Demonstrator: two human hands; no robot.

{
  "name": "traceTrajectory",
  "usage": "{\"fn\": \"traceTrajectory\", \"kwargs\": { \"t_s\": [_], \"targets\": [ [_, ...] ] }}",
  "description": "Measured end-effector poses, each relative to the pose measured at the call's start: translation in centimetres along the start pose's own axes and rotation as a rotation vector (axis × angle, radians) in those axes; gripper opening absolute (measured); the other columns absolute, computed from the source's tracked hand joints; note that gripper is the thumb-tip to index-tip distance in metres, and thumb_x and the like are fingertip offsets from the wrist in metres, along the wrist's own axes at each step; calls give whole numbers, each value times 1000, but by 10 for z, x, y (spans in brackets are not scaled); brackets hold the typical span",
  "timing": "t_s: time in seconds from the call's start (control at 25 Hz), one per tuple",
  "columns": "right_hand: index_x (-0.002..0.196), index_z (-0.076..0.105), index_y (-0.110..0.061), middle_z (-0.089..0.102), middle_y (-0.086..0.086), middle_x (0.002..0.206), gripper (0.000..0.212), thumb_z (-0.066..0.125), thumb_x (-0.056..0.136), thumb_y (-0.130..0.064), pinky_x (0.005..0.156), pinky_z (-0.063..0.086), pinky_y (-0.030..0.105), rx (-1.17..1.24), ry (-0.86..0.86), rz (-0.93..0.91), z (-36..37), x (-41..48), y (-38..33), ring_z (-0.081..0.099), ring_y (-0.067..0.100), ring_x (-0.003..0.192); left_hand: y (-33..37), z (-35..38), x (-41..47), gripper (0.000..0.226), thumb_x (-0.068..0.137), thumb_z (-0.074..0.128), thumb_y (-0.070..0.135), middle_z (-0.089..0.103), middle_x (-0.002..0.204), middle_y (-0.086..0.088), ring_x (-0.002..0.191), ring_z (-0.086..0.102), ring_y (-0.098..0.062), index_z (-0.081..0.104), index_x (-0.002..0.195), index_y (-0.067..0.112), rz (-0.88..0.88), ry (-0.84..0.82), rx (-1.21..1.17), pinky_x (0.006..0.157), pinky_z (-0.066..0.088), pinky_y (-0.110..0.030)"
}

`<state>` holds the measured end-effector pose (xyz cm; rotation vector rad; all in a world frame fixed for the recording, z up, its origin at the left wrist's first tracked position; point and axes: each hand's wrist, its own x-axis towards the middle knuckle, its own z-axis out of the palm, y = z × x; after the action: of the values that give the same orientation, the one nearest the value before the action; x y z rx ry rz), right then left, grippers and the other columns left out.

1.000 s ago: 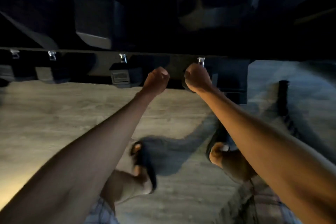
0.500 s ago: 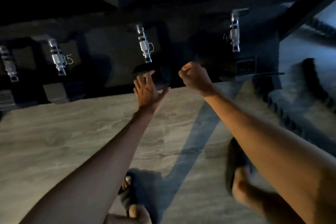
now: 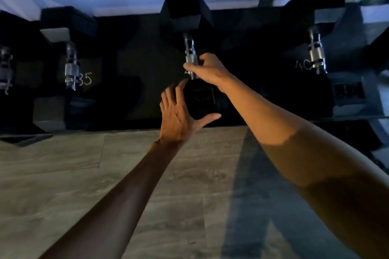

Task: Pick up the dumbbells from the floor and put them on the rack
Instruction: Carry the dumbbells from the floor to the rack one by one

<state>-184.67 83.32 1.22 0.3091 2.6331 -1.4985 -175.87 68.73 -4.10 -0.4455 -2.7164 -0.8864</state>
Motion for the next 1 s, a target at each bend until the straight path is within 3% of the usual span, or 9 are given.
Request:
{"fn": "traceTrajectory", "kwargs": {
  "t_s": [0.08,0.2,0.24,0.36,0.48,0.6,0.8,0.88,1.0],
  "targets": [
    [108,64,-8,71,5,94,39,73,84,-37,79,54,30,120,-94,24,2,13,-5,68,16,84,-6,2,4,114,58,60,86,43,135,-4,126,42,-22,35,143,14,82,-11,-38,106,41,-45],
    [109,64,-7,74,9,86,31,70,88,-29,65,57,25,172,-179,63,5,22,-7,72,14,69,-9,-2,8,108,61,67,79,41,136,1,128,42,-16,33,143,17,132,-51,-146,109,39,-45],
    [109,63,-9,73,7,86,26,66,91,-28,62,55,23,148,-171,68,7,23,-8,71,12,68,-10,-3,9,107,61,68,78,41,135,1,127,42,-17,33,142,18,137,-66,-155,109,39,-45],
    [116,63,-8,72,8,92,29,60,95,-28,71,55,25,83,-131,74,11,18,-13,70,16,82,-10,-6,10,109,60,66,79,41,132,0,124,43,-18,32,143,17,154,-95,-138,107,41,-46],
    [116,63,-9,69,6,95,28,56,97,-28,58,44,18,72,-94,95,8,12,-11,63,8,72,-15,-10,13,109,60,68,78,40,135,2,125,42,-16,30,144,19,188,-140,-142,108,41,-45],
    [120,62,-8,63,3,95,31,54,99,-29,64,42,19,73,-47,114,9,14,-1,58,8,78,-20,-14,18,108,61,70,77,40,138,5,126,42,-13,28,144,22,225,-178,-135,110,39,-44],
    [122,59,-8,63,7,105,38,48,100,-37,73,45,25,-10,-60,127,5,7,-9,61,15,89,-10,-16,13,109,60,69,77,38,138,5,130,41,-14,28,144,21,124,-199,-116,111,38,-42],
    [120,59,-9,63,7,107,40,46,100,-42,82,48,33,-116,-40,112,0,-18,-9,62,22,98,0,-28,16,104,64,68,75,35,142,4,134,37,-17,25,145,25,35,-307,-83,112,35,-43],
    [110,61,-7,67,14,107,36,49,95,-37,83,52,36,-343,24,108,-26,-78,-19,64,32,99,36,-71,22,83,80,65,59,37,146,-4,135,37,-26,29,145,22,-124,-501,75,110,35,-47]
  ]
}}
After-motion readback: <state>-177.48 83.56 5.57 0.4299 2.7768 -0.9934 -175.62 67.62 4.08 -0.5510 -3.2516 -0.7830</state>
